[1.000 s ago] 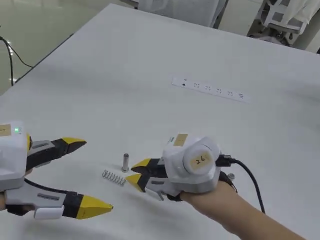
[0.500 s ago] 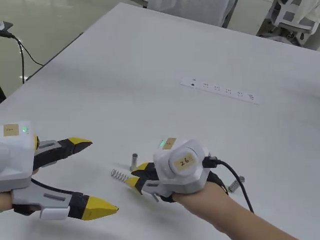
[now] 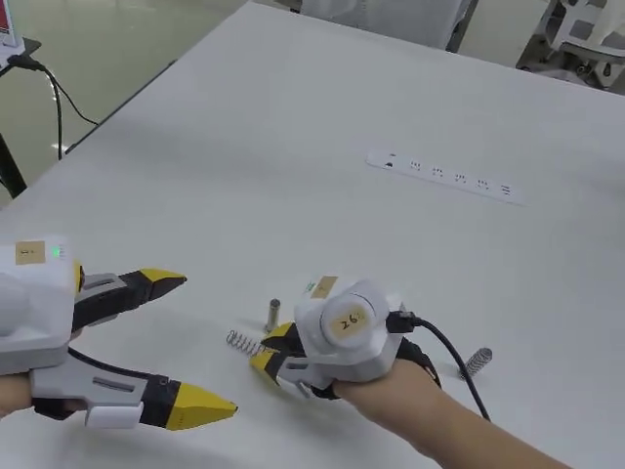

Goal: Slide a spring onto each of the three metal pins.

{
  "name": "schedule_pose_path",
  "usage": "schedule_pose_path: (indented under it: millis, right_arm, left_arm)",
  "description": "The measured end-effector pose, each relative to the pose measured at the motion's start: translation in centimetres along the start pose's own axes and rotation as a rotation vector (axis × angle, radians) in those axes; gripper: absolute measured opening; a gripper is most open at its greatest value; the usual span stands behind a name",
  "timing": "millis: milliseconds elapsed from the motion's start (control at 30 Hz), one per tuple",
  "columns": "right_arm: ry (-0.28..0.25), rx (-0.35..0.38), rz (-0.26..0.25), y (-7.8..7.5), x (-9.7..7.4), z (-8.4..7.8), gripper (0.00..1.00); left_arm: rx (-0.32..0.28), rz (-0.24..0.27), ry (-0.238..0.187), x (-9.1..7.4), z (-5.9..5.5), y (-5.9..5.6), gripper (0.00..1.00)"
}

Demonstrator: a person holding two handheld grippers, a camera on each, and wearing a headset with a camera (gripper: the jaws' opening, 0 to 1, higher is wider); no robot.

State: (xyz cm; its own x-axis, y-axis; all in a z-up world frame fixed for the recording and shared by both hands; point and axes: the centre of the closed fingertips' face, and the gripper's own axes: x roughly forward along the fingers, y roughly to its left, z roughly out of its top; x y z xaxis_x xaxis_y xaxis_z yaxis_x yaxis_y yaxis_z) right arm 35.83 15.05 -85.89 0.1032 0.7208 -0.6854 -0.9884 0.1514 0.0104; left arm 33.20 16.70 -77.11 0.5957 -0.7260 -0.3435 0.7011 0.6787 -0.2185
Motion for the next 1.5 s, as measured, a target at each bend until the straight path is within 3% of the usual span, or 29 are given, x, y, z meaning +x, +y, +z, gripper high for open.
schedule_pose_path:
  millis: [500,933,1167,1500]
  right_arm:
    - [-0.003,-0.037,0.024,0.5,-0.3,0.1,0.08]
    - [-0.031,-0.085,0.008,0.1,-4.5,0.7,0.07]
    - [-0.039,-0.103,-0.011,-0.5,-7.3,0.2,0.07]
    - [-0.040,-0.109,-0.016,-0.5,-10.0,-1.1,0.07]
  left_arm:
    - [-0.004,-0.011,0.011,0.3,-0.3,-0.5,0.97]
    - [0.002,-0.047,0.012,1.5,0.2,-1.7,0.95]
    - [0.000,-0.084,0.027,2.4,0.1,-2.8,0.94]
    - [0.001,-0.128,0.052,3.3,-0.1,-4.1,0.88]
